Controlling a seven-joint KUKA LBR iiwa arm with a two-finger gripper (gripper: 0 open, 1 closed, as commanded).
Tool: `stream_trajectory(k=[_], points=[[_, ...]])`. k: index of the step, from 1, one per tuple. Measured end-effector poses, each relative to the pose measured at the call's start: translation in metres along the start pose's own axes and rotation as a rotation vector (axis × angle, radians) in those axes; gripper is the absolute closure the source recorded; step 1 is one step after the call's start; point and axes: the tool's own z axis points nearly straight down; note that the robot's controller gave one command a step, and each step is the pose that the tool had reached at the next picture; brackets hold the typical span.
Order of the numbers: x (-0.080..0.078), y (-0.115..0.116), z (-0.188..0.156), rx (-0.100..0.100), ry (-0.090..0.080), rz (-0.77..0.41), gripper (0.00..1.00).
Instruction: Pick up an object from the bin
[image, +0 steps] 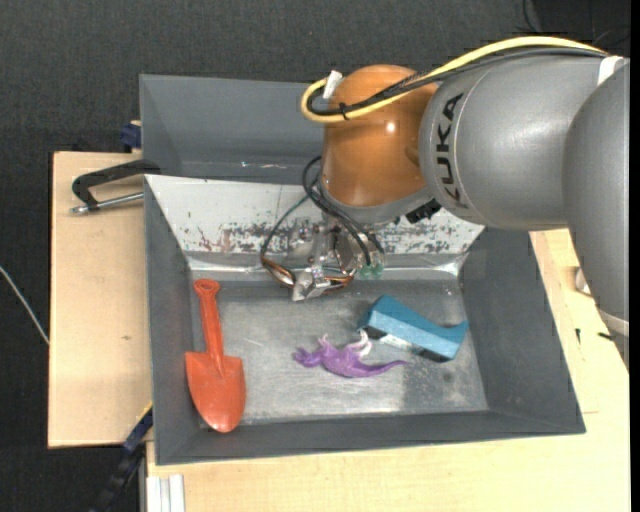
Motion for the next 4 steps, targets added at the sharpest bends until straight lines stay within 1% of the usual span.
stream_trajectory(k=[1,2,3,4], points=[[0.0,0.0,0.0,0.0,0.0,0.0,1.0],[0.004,0.003,-0.043,0.0,0.007,-0.007,1.0],[0.009,0.006,-0.113,0.0,0.001,-0.043,1.0],[0.009,0.004,-0.108,0.0,-0.014,-0.039,1.0]])
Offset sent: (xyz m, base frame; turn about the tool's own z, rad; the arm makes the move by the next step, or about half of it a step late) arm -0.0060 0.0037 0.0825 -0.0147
